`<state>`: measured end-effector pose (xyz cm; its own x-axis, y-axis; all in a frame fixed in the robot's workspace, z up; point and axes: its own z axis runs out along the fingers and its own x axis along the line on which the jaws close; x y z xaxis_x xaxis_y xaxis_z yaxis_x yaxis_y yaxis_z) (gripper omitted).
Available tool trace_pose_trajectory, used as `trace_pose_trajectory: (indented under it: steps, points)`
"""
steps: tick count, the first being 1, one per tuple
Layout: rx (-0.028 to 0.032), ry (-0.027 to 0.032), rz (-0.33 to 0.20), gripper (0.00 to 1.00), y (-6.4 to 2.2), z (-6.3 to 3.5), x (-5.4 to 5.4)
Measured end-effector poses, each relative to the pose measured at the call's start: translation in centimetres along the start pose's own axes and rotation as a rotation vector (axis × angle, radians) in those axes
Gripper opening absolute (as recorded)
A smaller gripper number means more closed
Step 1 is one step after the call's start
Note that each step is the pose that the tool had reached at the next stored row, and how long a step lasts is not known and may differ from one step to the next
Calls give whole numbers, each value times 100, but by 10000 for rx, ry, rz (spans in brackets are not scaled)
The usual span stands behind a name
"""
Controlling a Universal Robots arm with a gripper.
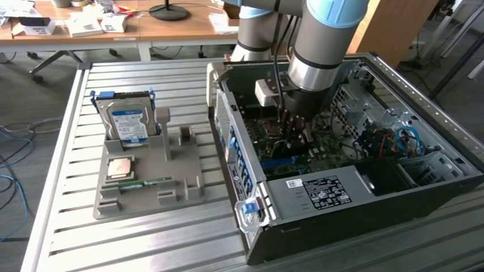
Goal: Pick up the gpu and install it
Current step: 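Insert the gpu into the slot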
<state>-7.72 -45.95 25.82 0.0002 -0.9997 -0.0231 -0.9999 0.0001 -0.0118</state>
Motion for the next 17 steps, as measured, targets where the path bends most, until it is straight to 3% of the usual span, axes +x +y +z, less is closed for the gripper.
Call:
trace_pose_trajectory:
  steps: [17]
  points:
    - [1,-1,0,26,-1,10,1]
